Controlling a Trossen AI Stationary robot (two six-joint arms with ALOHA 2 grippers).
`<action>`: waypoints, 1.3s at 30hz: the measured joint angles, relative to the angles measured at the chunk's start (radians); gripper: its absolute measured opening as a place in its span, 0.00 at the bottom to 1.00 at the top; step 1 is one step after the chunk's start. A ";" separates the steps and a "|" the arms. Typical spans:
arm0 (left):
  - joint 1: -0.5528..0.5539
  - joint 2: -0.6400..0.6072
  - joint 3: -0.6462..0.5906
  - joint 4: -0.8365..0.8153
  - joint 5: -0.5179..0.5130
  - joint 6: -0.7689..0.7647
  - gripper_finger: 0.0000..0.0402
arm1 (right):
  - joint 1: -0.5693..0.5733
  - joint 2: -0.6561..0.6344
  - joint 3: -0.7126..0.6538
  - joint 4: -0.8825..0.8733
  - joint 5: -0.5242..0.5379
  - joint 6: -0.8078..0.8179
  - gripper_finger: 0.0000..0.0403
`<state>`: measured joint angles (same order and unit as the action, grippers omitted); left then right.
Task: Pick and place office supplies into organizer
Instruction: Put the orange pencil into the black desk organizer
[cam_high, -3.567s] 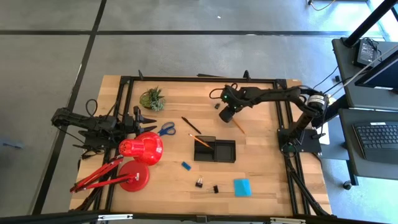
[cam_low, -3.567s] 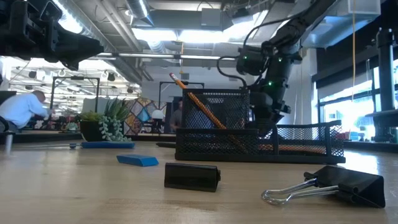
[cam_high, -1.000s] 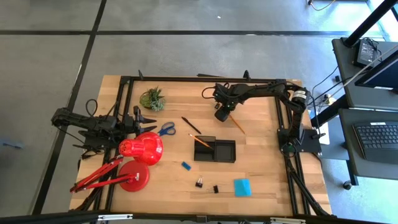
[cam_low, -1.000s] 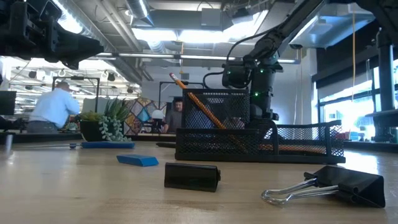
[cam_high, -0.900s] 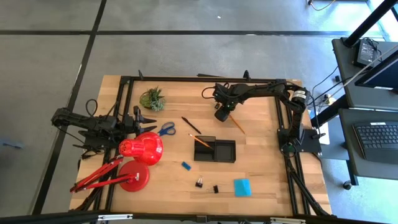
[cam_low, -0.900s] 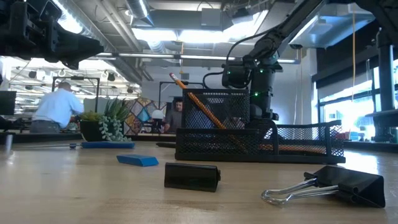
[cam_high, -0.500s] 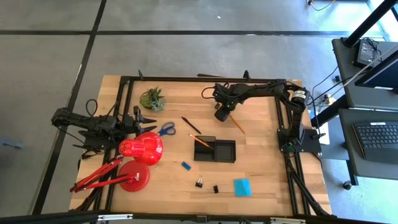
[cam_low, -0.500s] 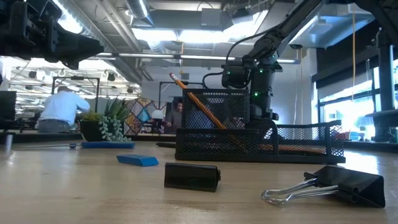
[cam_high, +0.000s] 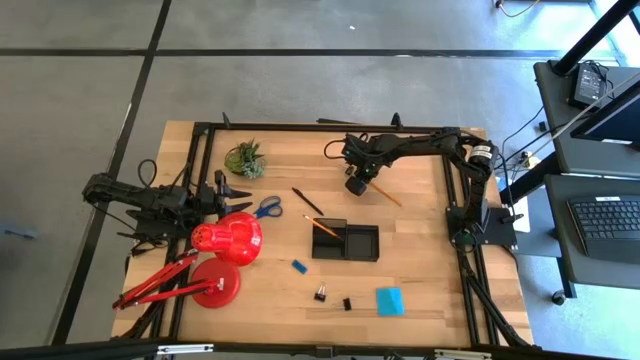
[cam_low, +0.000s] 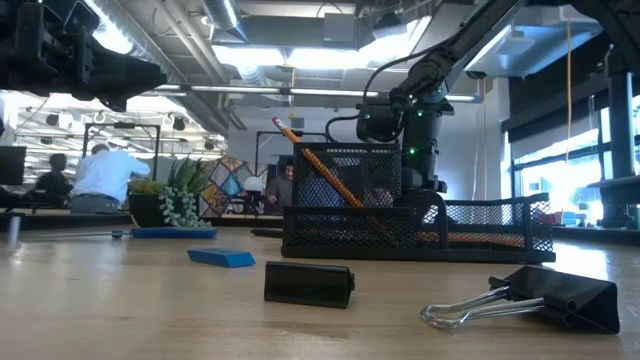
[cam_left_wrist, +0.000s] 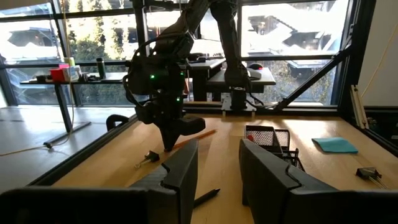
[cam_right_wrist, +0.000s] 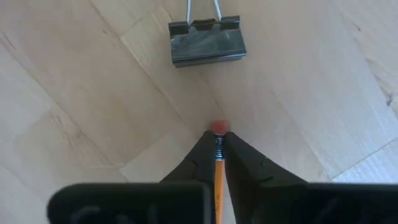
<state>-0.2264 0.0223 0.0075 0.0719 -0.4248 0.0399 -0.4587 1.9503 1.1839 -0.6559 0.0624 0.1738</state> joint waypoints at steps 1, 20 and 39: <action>0.000 0.000 0.000 0.000 0.000 0.000 0.28 | 0.000 0.000 0.000 0.000 0.000 0.000 0.06; 0.000 0.000 0.000 0.000 0.000 0.000 0.28 | 0.023 -0.003 0.037 -0.051 0.042 0.001 0.05; 0.000 0.000 0.000 0.000 0.000 0.000 0.28 | 0.138 -0.205 0.202 -0.213 0.124 -0.049 0.05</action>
<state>-0.2263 0.0223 0.0076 0.0719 -0.4248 0.0399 -0.3203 1.7456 1.3861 -0.8686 0.1860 0.1246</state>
